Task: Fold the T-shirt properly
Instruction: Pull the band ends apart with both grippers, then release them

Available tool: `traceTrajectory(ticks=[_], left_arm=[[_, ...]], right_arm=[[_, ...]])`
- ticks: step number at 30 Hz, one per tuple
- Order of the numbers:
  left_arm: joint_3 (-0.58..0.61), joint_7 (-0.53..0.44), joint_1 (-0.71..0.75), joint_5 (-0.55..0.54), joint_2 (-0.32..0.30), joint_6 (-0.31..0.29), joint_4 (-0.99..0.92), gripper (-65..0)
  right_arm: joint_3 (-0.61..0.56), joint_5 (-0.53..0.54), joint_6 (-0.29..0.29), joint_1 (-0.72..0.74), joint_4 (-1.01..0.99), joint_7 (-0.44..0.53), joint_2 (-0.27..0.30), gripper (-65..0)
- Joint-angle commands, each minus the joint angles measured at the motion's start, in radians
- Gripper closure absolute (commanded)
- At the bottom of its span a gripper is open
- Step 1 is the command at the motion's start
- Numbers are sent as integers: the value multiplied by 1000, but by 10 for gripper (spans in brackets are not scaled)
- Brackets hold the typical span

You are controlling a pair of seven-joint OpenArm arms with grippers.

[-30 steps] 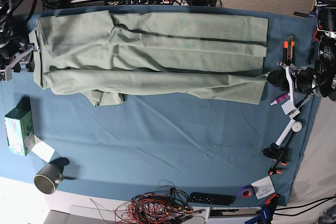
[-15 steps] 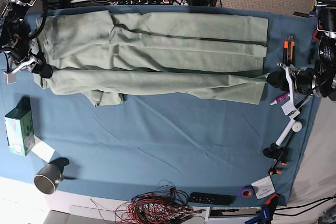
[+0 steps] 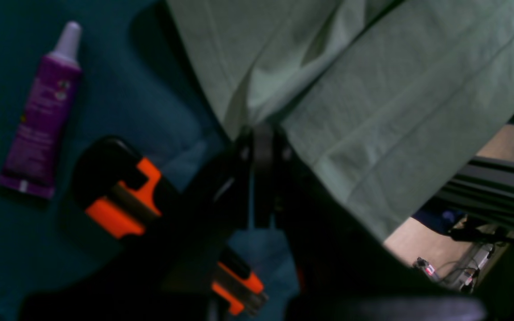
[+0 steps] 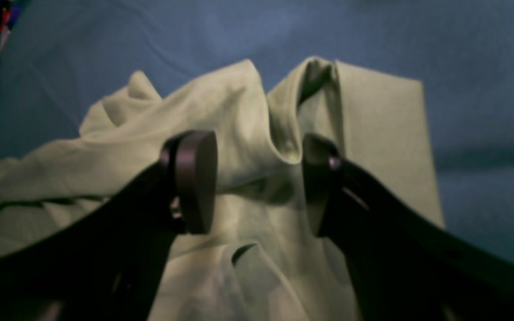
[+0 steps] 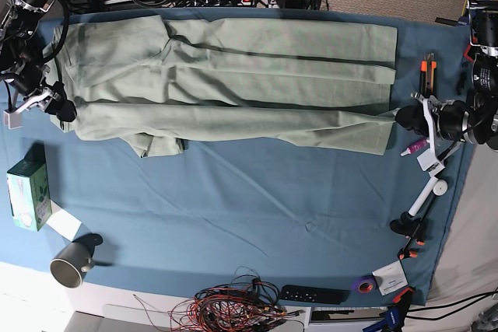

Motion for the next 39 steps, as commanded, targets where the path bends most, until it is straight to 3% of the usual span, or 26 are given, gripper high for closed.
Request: traceTrajectory(ticks=[1,3,7,8,18,26,39], left_arm=[[-10,-12,-19,-19,-24,-7,14,0],[-10,-12,-19,-19,-24,-7,14,0],[-10,-11,-19,-19,-24,-7,14,0],[-10,-11,-19,-19,-24,-7,14,0],[-10,-2,-19,-20,-24,2,14,0],[-16,20,-19,-20,-24,18,16,0],[-153,35,48,-108,-24,10,16,0]], right_arm=[[8,11,8,14,15,26,28,-304],[8,10,8,14,15,26,28,-262],[8,-5,8,14,15,25,28,-9],[8,-10,8,14,15,23,28,0],[9,-16,8,14,16,-12,32,0],[9,-57,8,14,16,-16,74,0],[8,-76,8,11,16,-22,83,0]])
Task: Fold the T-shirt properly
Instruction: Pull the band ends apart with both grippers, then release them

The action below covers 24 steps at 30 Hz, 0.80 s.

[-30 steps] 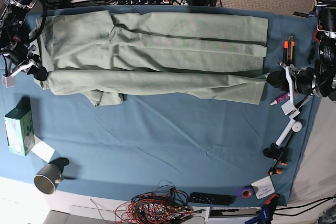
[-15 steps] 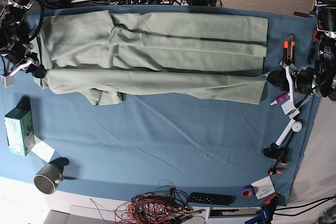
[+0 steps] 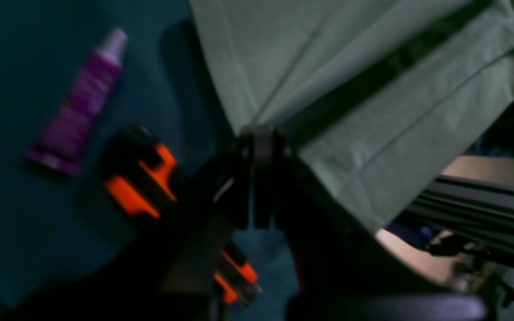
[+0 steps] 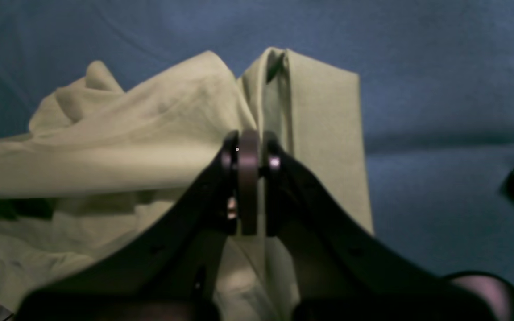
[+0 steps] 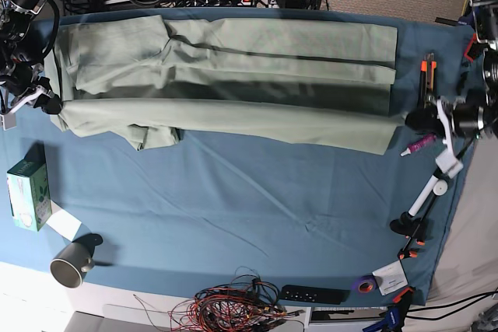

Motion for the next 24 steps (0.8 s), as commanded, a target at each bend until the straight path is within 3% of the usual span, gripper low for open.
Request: traceTrajectory(ticks=[1,11,12,13,14,15,17,21,24], left_arm=[[-13,0,-4,-23,-24,-3,13,0],[-12,0,34,-27,-21,-19,13,0],[-12,0,34,-27,-21,-19,13,-24],[-12,0,34,-27,-22,-19,13,-90],[-12,0,34,-27,-22,-19,13,-157],[-12,0,34,-28,-22,-19,13,-218],[-13,0,34,-34,-23,-19,13,-261],[-46,0,29,-34,-25,-19,13,-260],[-143,0,29,-38,-25,-19,13,-260]], right_arm=[[8,13,4,11,16,18,31,0],[8,14,4,11,16,19,31,0],[8,14,4,11,16,19,31,0],[8,14,4,11,16,19,31,0],[8,14,4,11,16,18,31,-44],[8,14,4,11,16,19,31,-137],[8,17,4,11,16,23,31,-267],[13,21,4,12,23,42,37,-276],[50,21,4,12,61,43,37,-276]])
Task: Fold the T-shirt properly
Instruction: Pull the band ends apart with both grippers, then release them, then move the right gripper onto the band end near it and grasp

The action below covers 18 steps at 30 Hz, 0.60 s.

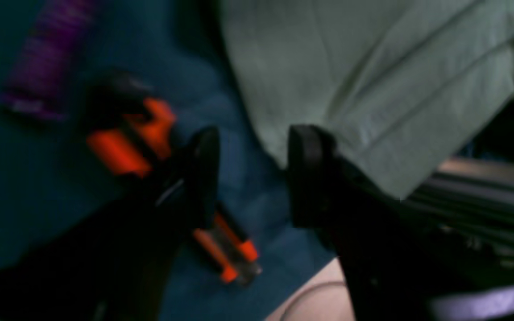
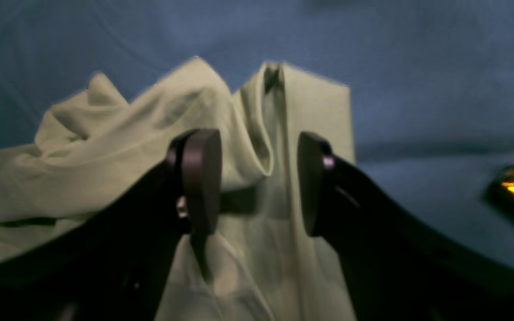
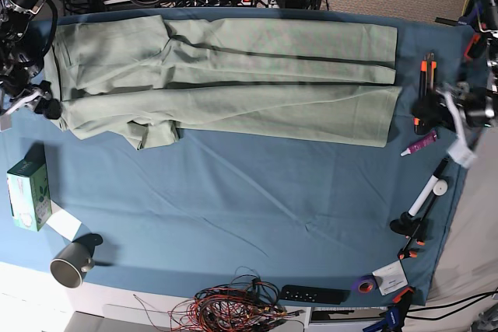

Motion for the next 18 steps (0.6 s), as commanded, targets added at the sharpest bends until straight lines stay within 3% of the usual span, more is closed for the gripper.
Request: traceTrajectory(ticks=[1,6,10,14,18], left_arm=[[-49,-10,-15,-39,-27,-5,14,-260],[-222,-10,-15,-93,-30,-5,14,-260],[-269,-10,-15,-99,-29,-5,14,-260],[-269,-10,-15,-99,-25,-5,14,-260],[-269,-10,-14,-95,-24,-5,14,-260]], right_arm=[[30,27,2,12,39,26,36,-276],[72,42,2,14,164,21,33,-276],[40,32,2,39,238,15,2,-276],[-88,-42,2,99,243,35,-50,-276],[-291,-158,2,163,243,66,-88,-276]])
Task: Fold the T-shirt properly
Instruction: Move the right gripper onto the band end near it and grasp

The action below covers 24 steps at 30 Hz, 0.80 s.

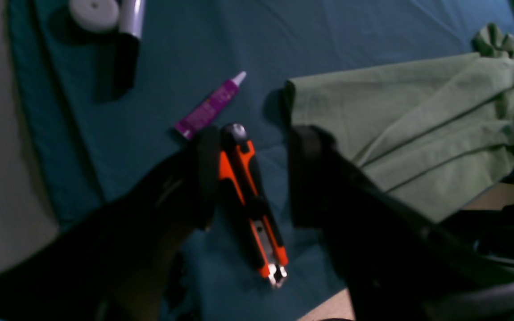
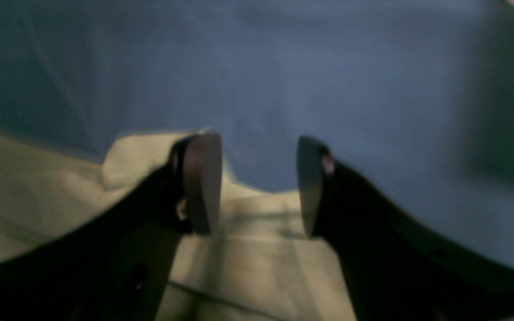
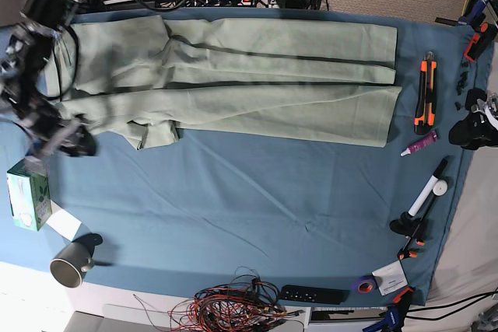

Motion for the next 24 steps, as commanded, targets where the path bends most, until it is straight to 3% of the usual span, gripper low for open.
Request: traceTrajectory(ticks=[1,7,18,20,24], left_arm=[[-8,-10,-13,-24,-26,-5,14,-260],[-8,-10,4,-10,-25,-5,14,-260],[-8,-10,25,-10,-25,-5,14,-260],[-8,-10,25,-10,-25,-5,14,-260],[-8,-10,25,-10,-25,-5,14,-260]], right_arm=[[-37,-2,1,35,17,31,19,-276],[-229,-177,1,76,17,23,20,-324],[-238,-224,1,65,17,-5,22,-317],[-238,-224,1,61,17,-10,22,-270],[-238,-222,1,60,17,-11,22,-111]])
